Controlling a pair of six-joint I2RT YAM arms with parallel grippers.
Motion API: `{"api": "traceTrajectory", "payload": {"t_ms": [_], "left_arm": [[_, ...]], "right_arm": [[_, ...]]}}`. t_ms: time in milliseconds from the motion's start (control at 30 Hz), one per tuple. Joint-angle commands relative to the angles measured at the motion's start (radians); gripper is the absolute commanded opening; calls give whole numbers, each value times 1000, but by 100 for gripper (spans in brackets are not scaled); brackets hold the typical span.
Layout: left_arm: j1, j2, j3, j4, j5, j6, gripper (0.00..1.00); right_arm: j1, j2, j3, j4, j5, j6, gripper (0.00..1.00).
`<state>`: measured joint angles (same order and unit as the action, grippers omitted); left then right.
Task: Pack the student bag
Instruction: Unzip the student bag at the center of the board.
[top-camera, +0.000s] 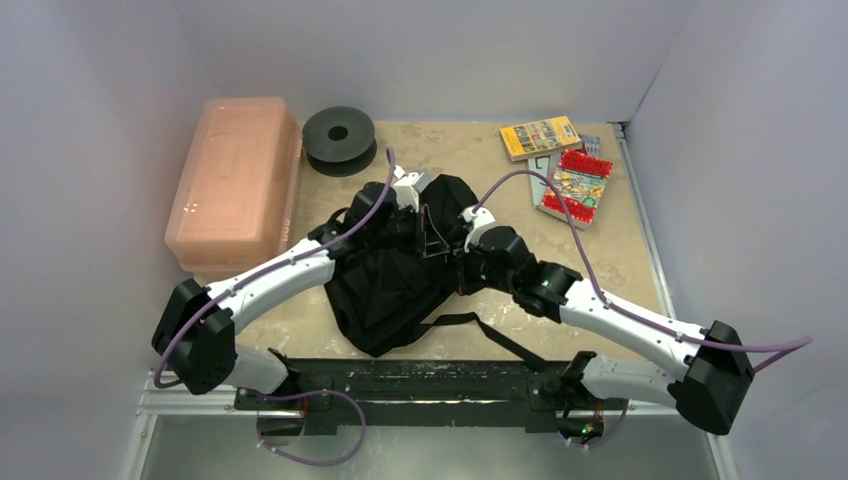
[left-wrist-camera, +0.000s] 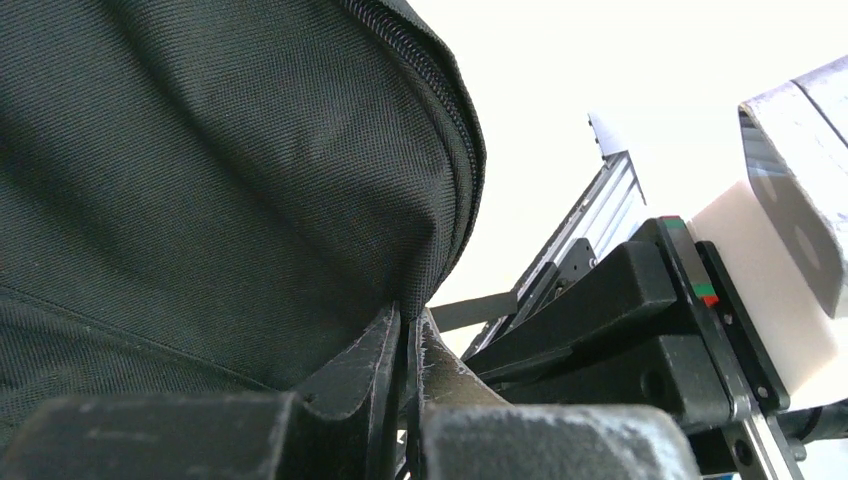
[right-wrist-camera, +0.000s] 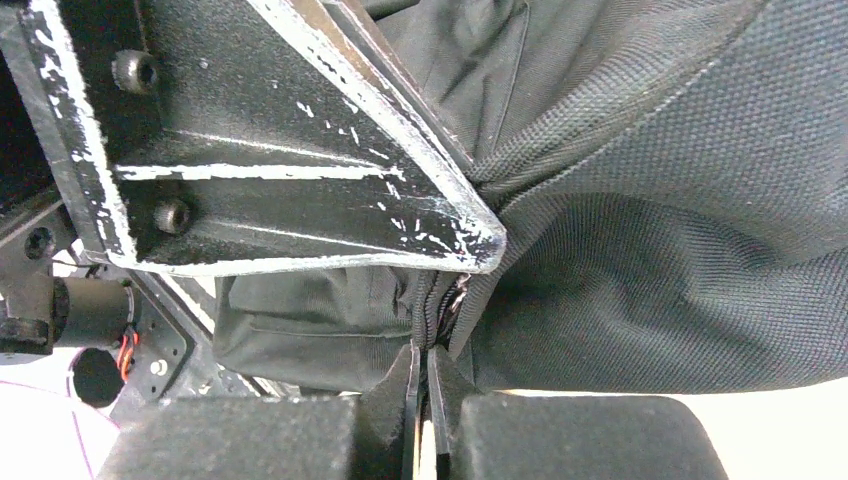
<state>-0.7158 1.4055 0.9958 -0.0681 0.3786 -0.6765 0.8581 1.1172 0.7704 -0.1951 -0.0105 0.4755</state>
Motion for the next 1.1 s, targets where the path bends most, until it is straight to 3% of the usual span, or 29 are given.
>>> {"api": "traceTrajectory", "payload": {"t_ms": [0, 100, 233, 333, 567, 1000, 1033, 1067], "left_arm": [[-1, -76, 5, 78, 41, 19, 0], [-1, -85, 5, 70, 28, 39, 0], [-1, -94, 0, 38, 37, 49, 0], [-1, -97, -7, 52, 61, 47, 0], [15, -120, -62, 203, 150, 19, 0], [15, -145, -80, 270, 250, 21, 0], [15, -145, -81, 276, 259, 20, 0], [16, -145, -81, 279, 264, 20, 0]], "right_arm": [[-2, -47, 24, 3, 81, 3, 0], [-2, -76, 18, -24, 120, 5, 0], [-2, -109, -3, -19, 134, 14, 12], [-2, -112, -22, 25, 71, 49, 31], [-6, -190, -83, 111, 30, 99, 41], [-50, -141, -101, 182, -76, 94, 36], [-50, -131, -101, 188, -78, 92, 32], [-51, -126, -102, 191, -87, 89, 22]]}}
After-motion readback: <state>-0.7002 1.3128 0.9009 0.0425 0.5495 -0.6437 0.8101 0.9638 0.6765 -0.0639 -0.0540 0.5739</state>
